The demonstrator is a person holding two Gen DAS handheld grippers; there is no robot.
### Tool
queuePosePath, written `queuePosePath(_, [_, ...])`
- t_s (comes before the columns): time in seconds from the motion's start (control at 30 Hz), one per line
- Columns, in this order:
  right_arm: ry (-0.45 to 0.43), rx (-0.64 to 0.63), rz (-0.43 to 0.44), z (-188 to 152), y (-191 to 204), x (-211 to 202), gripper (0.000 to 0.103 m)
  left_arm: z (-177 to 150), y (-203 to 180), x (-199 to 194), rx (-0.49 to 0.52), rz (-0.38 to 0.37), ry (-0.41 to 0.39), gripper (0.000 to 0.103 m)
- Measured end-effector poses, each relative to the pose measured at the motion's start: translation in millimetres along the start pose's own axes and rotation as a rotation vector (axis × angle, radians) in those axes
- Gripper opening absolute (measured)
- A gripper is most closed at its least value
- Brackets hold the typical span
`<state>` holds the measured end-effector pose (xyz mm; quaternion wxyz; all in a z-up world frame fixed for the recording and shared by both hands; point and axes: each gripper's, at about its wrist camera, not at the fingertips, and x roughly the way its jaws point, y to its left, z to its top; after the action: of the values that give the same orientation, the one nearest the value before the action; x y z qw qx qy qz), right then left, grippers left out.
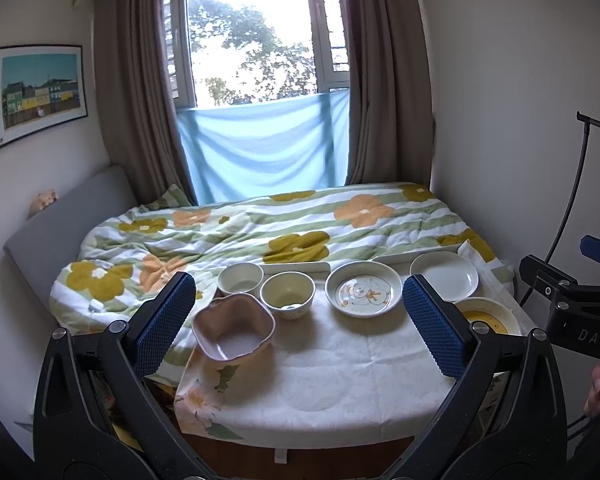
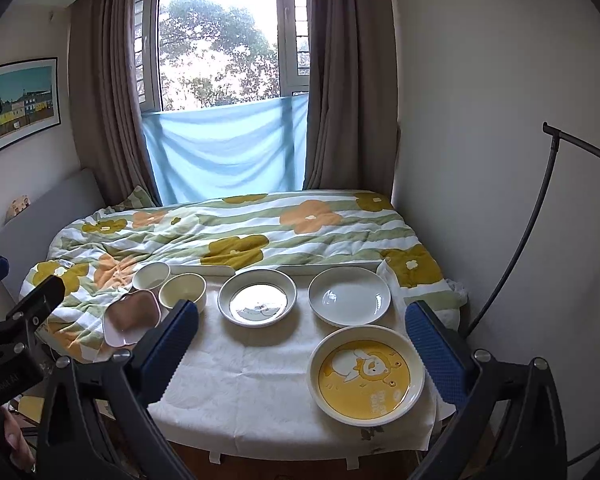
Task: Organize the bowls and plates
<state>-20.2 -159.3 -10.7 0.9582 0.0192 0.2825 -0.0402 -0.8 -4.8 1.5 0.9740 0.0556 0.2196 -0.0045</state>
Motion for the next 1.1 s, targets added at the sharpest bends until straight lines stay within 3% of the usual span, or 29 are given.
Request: queuePosePath(1.1, [-0.003, -0.021, -0.006, 0.1, 8.0, 6.2, 0.103, 1.2, 0.1, 6.3, -0.006, 0.004, 0.002, 0.103])
